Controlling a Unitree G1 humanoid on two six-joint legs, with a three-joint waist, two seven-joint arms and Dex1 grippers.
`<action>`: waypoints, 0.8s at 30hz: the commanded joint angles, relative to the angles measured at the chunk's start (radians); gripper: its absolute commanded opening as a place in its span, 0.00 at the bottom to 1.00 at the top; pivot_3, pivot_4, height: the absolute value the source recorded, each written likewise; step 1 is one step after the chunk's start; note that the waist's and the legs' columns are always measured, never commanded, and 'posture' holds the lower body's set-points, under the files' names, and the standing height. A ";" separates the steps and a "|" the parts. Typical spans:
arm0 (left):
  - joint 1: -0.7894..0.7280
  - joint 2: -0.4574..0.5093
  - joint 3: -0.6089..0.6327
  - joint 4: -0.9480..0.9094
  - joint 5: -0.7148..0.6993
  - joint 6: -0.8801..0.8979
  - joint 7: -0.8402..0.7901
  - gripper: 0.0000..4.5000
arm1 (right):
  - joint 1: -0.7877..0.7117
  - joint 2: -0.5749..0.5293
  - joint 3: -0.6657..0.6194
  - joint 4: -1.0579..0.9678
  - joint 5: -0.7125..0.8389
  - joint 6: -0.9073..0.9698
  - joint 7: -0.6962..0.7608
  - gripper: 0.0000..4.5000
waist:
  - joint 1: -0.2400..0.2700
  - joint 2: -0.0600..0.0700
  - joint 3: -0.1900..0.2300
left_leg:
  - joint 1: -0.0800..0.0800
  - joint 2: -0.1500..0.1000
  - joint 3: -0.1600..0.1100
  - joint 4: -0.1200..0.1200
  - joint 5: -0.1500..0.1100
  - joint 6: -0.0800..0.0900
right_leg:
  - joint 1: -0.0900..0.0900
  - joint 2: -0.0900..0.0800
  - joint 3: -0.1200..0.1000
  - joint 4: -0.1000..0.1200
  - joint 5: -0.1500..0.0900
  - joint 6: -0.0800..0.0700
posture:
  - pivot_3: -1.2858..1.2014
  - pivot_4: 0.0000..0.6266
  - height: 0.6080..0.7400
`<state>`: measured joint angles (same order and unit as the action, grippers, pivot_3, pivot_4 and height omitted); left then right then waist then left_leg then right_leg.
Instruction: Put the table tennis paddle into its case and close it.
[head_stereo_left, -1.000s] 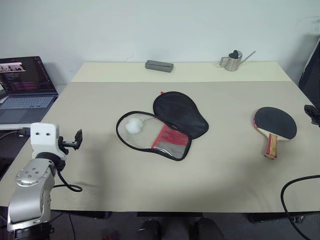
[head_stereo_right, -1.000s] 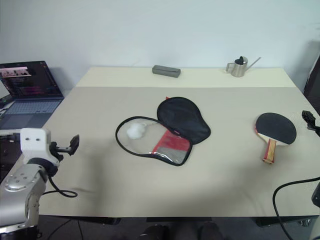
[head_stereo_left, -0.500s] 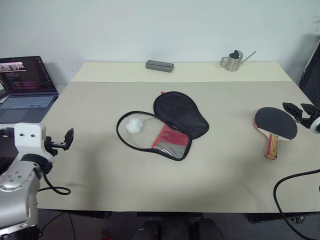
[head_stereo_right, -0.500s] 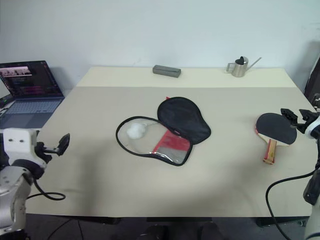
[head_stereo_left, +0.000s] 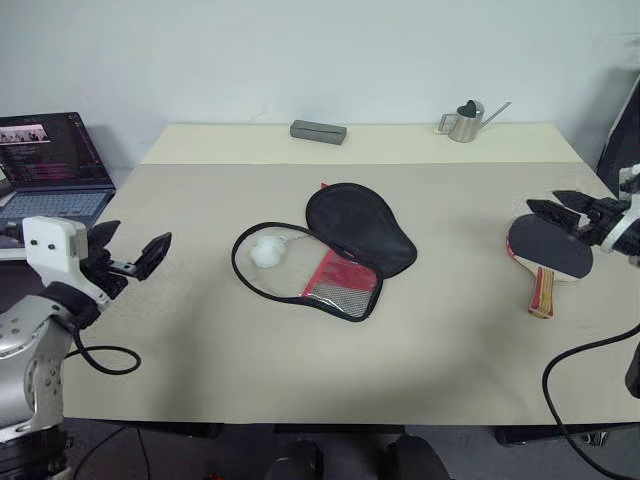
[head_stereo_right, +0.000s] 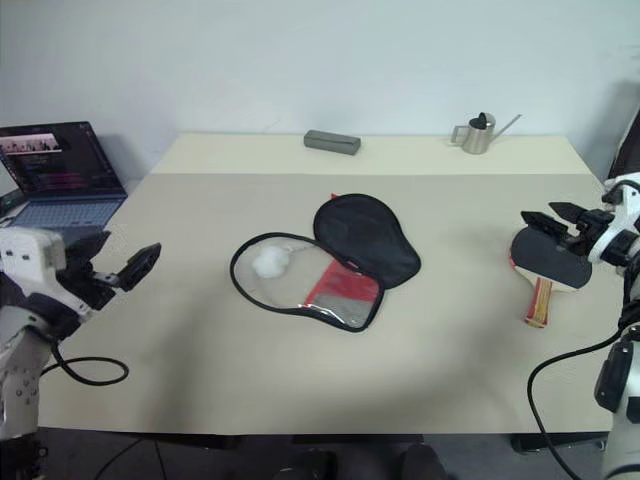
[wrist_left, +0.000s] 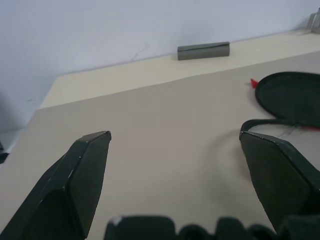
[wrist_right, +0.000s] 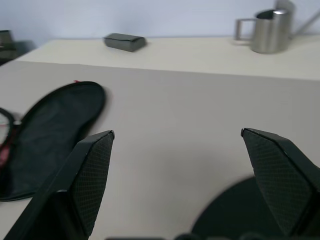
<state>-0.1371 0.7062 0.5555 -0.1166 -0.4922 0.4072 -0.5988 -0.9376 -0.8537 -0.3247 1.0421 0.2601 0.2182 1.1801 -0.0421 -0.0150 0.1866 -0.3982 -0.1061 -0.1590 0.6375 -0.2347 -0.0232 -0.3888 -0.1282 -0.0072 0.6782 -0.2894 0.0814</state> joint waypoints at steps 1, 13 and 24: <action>-0.050 0.041 -0.009 0.004 0.008 -0.021 -0.010 1.00 | 0.019 0.028 0.014 -0.157 0.056 0.067 0.053 0.99 | 0.001 0.000 0.000 | 0.000 0.000 0.000 0.000 0.000 0.000 | 0.000 0.000 0.000 0.000 0.000 0.000 | 0.52 0.24 1.00; -0.172 0.073 -0.092 0.026 -0.065 0.050 -0.128 1.00 | 0.069 0.267 0.128 -0.534 0.119 0.231 -0.075 0.99 | -0.001 0.000 0.000 | 0.000 0.001 -0.002 0.003 0.000 -0.003 | 0.000 0.001 0.000 0.002 0.001 -0.001 | 0.52 0.24 1.00; -0.190 0.061 -0.160 0.033 -0.061 0.106 -0.130 1.00 | -0.117 0.408 0.311 -0.211 -0.067 0.151 -0.233 0.99 | -0.008 0.000 0.000 | -0.001 0.001 -0.003 0.003 0.001 -0.003 | -0.001 0.002 -0.001 0.002 0.001 -0.001 | 0.52 0.24 1.00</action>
<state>-0.3227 0.7573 0.3854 -0.0664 -0.5479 0.5113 -0.7311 -1.0092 -0.4471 -0.0121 0.7868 0.2158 0.4156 0.9773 -0.0503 -0.0153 0.1864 -0.3987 -0.1048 -0.1619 0.6404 -0.2342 -0.0265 -0.3900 -0.1258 -0.0076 0.6798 -0.2880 0.0801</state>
